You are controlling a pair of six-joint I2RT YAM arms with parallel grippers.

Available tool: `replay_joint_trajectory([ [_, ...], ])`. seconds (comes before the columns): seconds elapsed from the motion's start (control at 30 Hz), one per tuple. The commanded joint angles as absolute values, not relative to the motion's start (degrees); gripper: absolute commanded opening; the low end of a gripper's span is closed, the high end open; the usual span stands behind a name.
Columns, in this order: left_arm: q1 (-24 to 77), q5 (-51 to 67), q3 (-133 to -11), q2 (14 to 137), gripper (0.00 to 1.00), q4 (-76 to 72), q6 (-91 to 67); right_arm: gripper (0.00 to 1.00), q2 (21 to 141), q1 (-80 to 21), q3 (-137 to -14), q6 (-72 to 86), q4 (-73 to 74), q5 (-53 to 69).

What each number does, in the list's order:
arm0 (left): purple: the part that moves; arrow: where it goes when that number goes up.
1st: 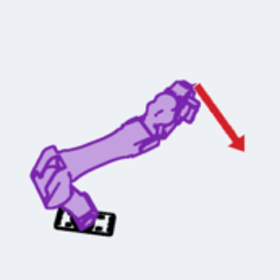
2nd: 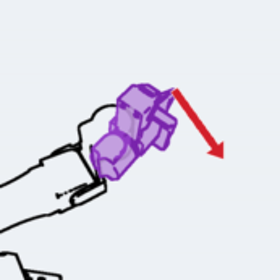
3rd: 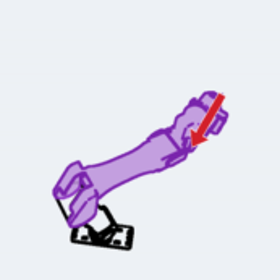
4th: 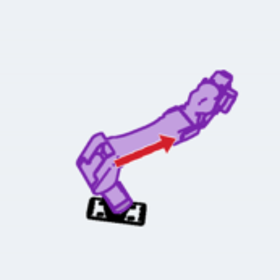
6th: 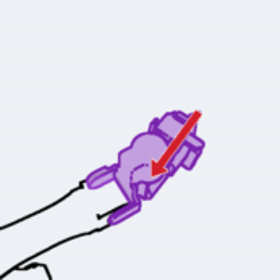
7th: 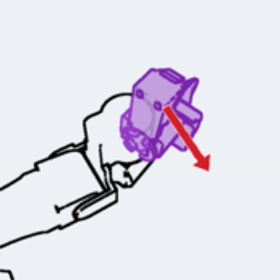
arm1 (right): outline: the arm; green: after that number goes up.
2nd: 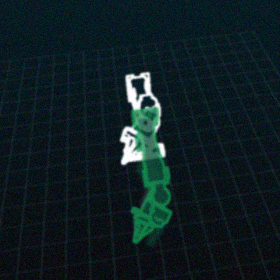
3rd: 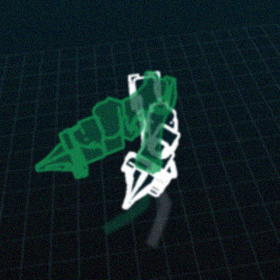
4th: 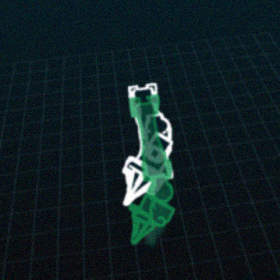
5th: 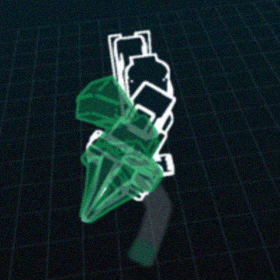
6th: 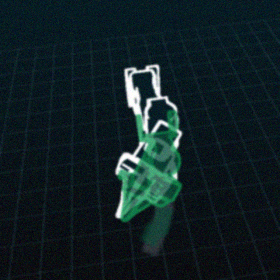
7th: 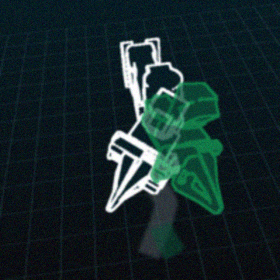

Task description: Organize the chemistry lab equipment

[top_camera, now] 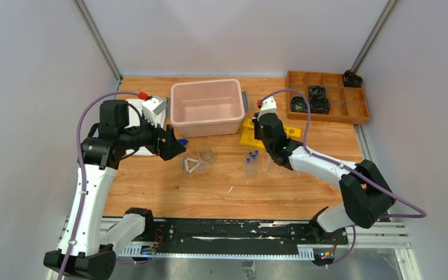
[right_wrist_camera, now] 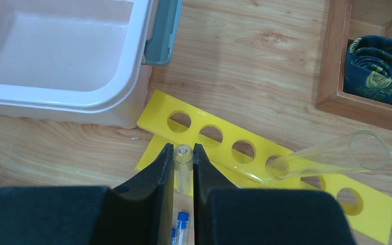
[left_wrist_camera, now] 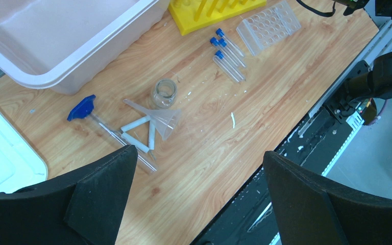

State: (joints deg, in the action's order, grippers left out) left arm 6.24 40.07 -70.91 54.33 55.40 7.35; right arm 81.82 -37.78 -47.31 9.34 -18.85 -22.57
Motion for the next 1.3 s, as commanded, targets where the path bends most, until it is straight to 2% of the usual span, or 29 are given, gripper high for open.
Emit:
replay_joint_trajectory([
  [0.0,6.6,40.8,-71.1,54.2,1.0,55.1,7.9,0.0,83.5,-36.6,-48.1,8.5,-21.5,-24.5],
  [0.43,6.6,40.5,-70.8,54.1,1.0,55.1,8.4,0.0,85.3,-36.3,-45.9,8.9,-23.3,-24.2],
  [1.13,6.6,41.2,-71.1,53.9,1.0,55.1,7.9,0.0,80.8,-37.2,-41.1,11.4,-20.5,-21.8],
  [1.2,6.6,41.1,-71.1,53.8,1.0,55.1,7.9,0.08,80.6,-37.4,-41.1,11.7,-19.9,-21.8],
  [1.27,6.6,41.1,-71.1,53.7,1.0,55.1,7.8,0.22,80.3,-37.6,-41.3,11.9,-19.5,-22.0],
])
